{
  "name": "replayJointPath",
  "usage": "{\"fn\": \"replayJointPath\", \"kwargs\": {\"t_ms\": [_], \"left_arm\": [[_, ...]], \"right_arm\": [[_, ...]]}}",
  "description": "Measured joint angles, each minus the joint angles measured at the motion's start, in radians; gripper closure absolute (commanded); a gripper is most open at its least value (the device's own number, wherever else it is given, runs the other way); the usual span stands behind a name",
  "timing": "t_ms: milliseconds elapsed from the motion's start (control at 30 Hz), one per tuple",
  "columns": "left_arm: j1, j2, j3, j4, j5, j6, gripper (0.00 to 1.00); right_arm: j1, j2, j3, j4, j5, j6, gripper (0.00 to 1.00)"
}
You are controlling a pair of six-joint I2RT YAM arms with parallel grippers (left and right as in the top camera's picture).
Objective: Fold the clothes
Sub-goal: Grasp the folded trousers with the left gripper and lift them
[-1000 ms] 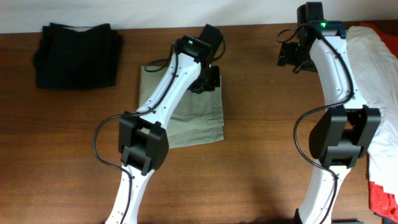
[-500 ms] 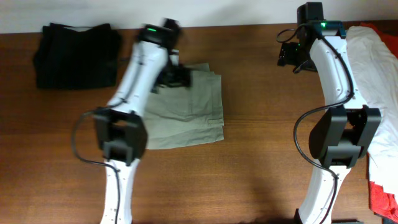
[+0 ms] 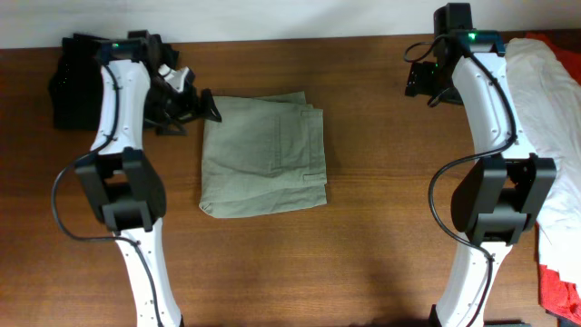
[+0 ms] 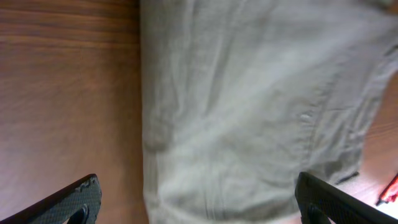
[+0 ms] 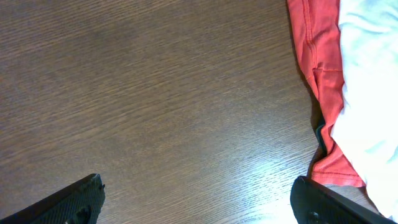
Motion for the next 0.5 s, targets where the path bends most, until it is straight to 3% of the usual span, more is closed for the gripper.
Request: {"fn": "replayJointPath", "kwargs": {"t_ms": [233,500], "left_arm": [[-0.005,0.115,-0.011,0.009,0.045,0.054,0.01],[-0.004,0.126,-0.01,0.003,0.112,0.107,0.02]], "right_arm": [[0.0,0.0,0.0,0.0,0.0,0.0,0.02],[0.0,0.0,0.0,0.0,0.0,0.0,0.01]]}}
